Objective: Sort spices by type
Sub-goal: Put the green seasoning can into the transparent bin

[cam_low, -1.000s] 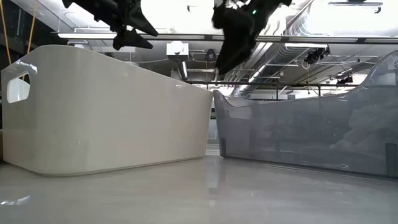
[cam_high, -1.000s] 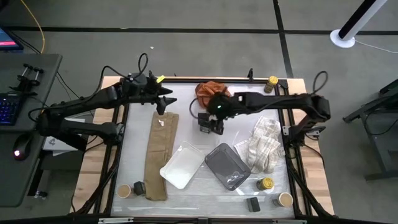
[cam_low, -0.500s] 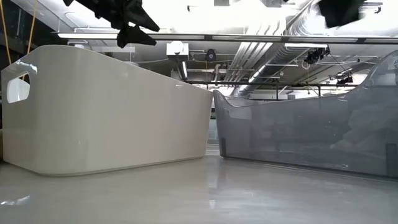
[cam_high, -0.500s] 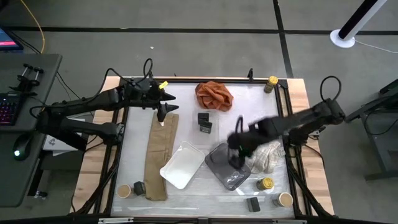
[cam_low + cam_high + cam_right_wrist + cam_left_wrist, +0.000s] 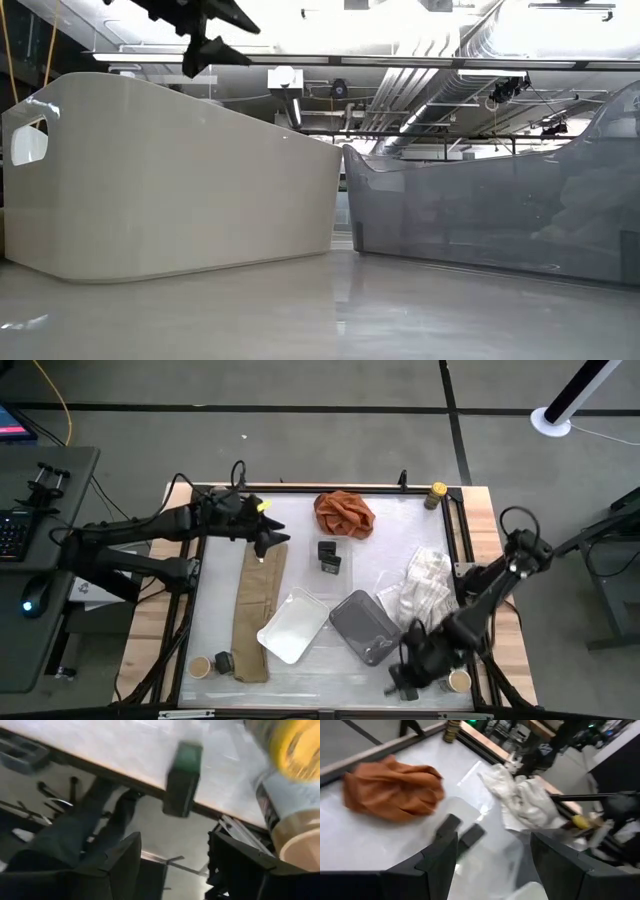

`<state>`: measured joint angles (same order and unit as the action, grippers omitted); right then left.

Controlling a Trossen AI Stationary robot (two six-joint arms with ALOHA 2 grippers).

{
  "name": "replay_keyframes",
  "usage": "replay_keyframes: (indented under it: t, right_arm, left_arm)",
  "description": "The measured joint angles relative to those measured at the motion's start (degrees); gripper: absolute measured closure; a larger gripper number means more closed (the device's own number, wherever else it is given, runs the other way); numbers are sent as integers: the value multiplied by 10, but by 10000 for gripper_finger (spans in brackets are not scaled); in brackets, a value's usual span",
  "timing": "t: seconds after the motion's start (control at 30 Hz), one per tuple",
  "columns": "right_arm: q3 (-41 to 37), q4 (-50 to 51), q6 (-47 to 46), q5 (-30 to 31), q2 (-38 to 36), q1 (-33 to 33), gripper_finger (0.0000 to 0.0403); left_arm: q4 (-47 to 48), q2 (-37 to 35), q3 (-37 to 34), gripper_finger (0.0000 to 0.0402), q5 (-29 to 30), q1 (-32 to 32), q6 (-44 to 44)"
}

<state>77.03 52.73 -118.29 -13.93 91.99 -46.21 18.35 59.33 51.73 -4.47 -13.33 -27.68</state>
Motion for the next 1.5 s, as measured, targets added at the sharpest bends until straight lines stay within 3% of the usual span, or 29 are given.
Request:
replay_keyframes:
  t: [0.17, 0.37, 0.93, 1.5]
  right_arm:
    - [0, -42, 1, -2, 50, -33, 164]
    - [0, -21, -6, 11, 84, -29, 164]
    - [0, 1, -103, 38, 93, -13, 164]
    - [0, -33, -98, 24, 146, -13, 164]
  left_arm:
    - [-26, 0, 0, 165, -1, 54, -45]
    - [-50, 0, 0, 165, 27, 91, -47]
    - [-44, 0, 0, 165, -1, 93, 31]
    - [-25, 0, 0, 165, -10, 93, 55]
